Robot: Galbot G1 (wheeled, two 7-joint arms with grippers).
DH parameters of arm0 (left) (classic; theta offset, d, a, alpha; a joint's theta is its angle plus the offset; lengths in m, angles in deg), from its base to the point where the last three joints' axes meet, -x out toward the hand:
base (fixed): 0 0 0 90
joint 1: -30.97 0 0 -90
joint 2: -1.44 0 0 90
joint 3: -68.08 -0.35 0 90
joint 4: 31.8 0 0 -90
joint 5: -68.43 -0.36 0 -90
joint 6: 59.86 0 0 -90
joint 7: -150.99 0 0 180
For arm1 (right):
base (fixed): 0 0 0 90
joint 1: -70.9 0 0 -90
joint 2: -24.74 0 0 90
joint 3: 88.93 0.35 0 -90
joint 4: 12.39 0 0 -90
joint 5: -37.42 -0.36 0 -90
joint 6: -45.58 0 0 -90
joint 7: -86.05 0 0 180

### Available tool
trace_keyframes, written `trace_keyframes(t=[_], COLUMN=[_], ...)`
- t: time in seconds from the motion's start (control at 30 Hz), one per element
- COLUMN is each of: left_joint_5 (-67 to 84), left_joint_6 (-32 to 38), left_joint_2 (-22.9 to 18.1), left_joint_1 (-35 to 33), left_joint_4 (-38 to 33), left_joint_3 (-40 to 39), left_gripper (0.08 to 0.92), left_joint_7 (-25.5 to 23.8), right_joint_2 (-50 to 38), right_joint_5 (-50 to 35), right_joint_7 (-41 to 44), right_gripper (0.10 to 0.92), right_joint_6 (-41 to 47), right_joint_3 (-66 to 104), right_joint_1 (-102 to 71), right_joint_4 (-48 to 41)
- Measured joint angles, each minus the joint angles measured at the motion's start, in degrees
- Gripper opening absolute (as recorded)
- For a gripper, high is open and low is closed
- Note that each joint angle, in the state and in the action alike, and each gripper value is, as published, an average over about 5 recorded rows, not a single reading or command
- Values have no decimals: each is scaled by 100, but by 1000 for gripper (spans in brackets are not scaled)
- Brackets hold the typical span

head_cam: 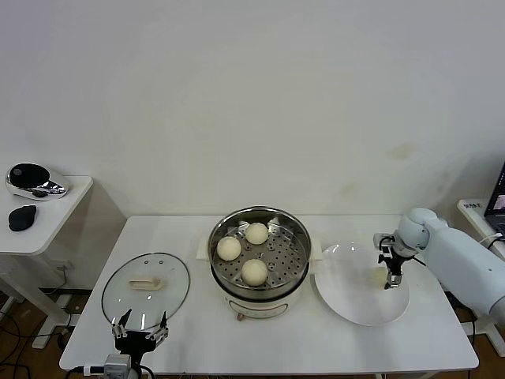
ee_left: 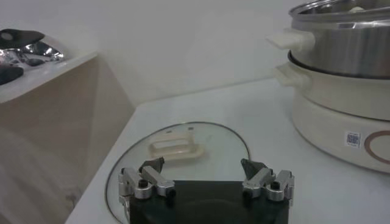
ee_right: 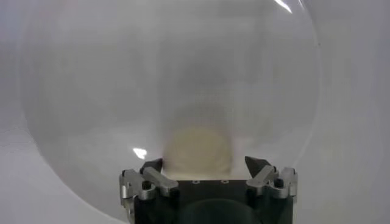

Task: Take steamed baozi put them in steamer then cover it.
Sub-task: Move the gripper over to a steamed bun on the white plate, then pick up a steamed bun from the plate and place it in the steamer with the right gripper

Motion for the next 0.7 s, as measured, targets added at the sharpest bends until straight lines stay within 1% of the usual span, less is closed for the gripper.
trace_keyframes(t=[0.1,0.27,0.37,0.47,0.7], left_joint_5=[0,0,0,0,-19], left_joint_6=[1,1,2,3,7], left_joint_2=[2,6,5,6,-7], left_joint_1=[5,20,16,15,77], left_joint_4=[16,14,4,2,-1], left_joint_3=[-3,-11,-14,-24,-49], left_gripper=[823,823,823,823,823], left_joint_7=[0,0,0,0,17], right_joint_2=[-24,-67,-101,-145,-336], right_joint_5=[-25,-94,-144,-206,-504], right_joint_7=[2,14,25,50,166], right_gripper=[676,542,476,453,450], right_joint_6=[3,34,64,101,266], right_joint_3=[4,8,8,1,-187], right_joint_1=[-2,1,19,59,312], right_joint_4=[17,71,115,174,518])
